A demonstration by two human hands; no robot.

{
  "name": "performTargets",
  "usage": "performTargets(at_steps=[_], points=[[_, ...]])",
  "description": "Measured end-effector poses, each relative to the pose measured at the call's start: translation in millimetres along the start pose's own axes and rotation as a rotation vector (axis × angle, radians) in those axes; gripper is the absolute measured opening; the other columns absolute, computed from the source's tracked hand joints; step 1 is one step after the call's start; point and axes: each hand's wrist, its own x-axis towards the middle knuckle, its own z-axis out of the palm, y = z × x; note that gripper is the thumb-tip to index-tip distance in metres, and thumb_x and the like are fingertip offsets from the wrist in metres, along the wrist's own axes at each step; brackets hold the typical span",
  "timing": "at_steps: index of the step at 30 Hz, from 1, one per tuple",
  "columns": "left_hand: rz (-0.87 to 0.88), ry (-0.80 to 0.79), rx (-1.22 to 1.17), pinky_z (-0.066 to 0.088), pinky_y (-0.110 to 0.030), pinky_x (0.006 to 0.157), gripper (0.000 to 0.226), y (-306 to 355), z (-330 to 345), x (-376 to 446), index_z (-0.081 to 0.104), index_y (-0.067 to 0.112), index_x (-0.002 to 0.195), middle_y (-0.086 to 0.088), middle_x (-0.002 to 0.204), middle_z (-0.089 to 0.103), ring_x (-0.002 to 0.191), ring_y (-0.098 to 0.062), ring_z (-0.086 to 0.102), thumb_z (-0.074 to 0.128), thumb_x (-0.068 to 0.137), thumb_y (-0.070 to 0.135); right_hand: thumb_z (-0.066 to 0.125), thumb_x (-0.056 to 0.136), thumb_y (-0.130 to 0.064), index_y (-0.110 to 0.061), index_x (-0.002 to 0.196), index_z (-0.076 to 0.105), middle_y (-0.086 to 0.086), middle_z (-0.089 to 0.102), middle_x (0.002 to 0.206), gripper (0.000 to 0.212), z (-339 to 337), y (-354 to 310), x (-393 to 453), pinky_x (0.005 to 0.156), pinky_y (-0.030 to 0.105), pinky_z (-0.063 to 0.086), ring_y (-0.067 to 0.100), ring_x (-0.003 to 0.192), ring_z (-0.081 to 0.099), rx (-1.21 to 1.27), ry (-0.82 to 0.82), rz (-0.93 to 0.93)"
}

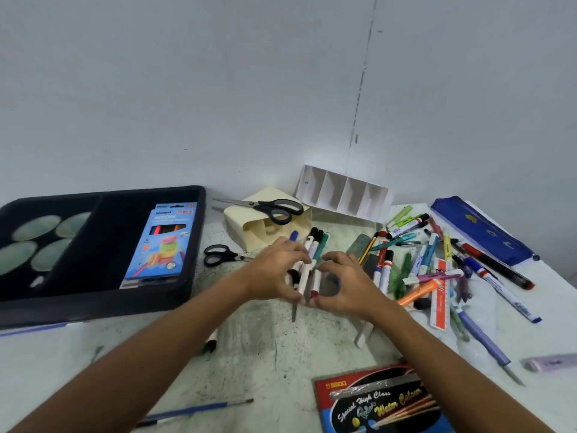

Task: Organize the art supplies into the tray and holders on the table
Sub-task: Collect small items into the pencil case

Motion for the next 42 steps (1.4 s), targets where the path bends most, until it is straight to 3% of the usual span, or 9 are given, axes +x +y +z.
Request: performTargets(at_steps=[3,7,11,19,28,31,33,37,42], points=[[-0.071,0.031,-0.069,0.038,-0.026,0.098,0.071,-14,-4,-46,0.057,0.020,0.125,0.005,0.123,0.055,0.115,-0.010,0.043,0.087,0.064,0.041,0.071,0.063,-0.064,-0.016,0.132,0.057,-0.003,0.045,0.131,0.085,17,-25,6,0.099,0.027,0.036,0.013,0.123,0.038,0.049,-0.091,-0.090],[-0.201,0.046,-0.090,0.041,-0.026,0.100,0.069,-39,-3,-105,0.057,0.027,0.126,0.009,0.125,0.054,0.115,-0.005,0.046,0.086,0.066,0.043,0.077,0.068,-0.057,-0.019,0.133,0.055,-0.004,0.051,0.126,0.078,43,-62,13,0.096,0.028,0.040,0.011,0.117,0.044,0.079,-0.184,-0.209],[-0.259,0.082,-0.098,0.044,-0.025,0.094,0.069,-55,-3,-147,0.061,0.020,0.124,0.007,0.120,0.058,0.110,-0.008,0.052,0.086,0.064,0.042,0.080,0.070,-0.051,-0.017,0.132,0.056,-0.002,0.054,0.123,0.074,66,-91,17,0.096,0.028,0.040,0.012,0.115,0.046,0.083,-0.227,-0.313],[-0.300,0.110,-0.148,0.041,-0.015,0.085,0.076,-63,8,-164,0.059,0.023,0.126,0.018,0.113,0.052,0.104,-0.001,0.048,0.084,0.060,0.053,0.072,0.068,-0.065,-0.024,0.136,0.052,-0.009,0.049,0.125,0.082,89,-96,17,0.091,0.029,0.031,0.006,0.111,0.034,-0.024,-0.204,-0.328],[-0.307,0.060,-0.080,0.043,-0.031,0.095,0.080,-62,14,-156,0.058,0.021,0.129,0.008,0.125,0.056,0.116,-0.009,0.045,0.082,0.062,0.057,0.064,0.062,-0.076,-0.031,0.138,0.051,-0.013,0.046,0.130,0.089,93,-89,20,0.086,0.030,0.028,0.002,0.112,0.025,-0.068,-0.235,-0.306],[-0.241,0.083,0.004,0.039,-0.028,0.099,0.081,-62,15,-163,0.056,0.020,0.134,0.006,0.134,0.053,0.125,-0.010,0.041,0.076,0.068,0.062,0.060,0.066,-0.078,-0.033,0.138,0.051,-0.013,0.048,0.133,0.085,91,-89,17,0.090,0.031,0.029,0.005,0.117,0.031,-0.110,-0.208,-0.358],[-0.122,0.117,0.060,0.038,-0.028,0.101,0.070,-60,15,-169,0.060,0.018,0.131,0.002,0.135,0.056,0.128,-0.013,0.044,0.073,0.075,0.058,0.055,0.073,-0.076,-0.032,0.135,0.054,-0.011,0.052,0.132,0.076,90,-89,12,0.095,0.033,0.032,0.008,0.120,0.036,-0.113,-0.176,-0.423],[0.099,0.158,0.231,0.043,-0.041,0.107,0.047,-57,19,-177,0.067,0.017,0.123,-0.002,0.134,0.061,0.131,-0.022,0.050,0.067,0.087,0.047,0.053,0.087,-0.060,-0.029,0.119,0.067,-0.009,0.061,0.125,0.048,91,-88,2,0.091,0.037,0.038,0.012,0.118,0.047,-0.175,-0.097,-0.582],[0.147,0.113,0.322,0.032,-0.047,0.114,0.046,-64,22,-183,0.058,0.017,0.134,-0.001,0.144,0.051,0.141,-0.023,0.037,0.056,0.095,0.042,0.058,0.088,-0.052,-0.026,0.114,0.069,-0.005,0.067,0.119,0.038,93,-87,-4,0.086,0.038,0.044,0.014,0.113,0.056,-0.255,-0.037,-0.658]])
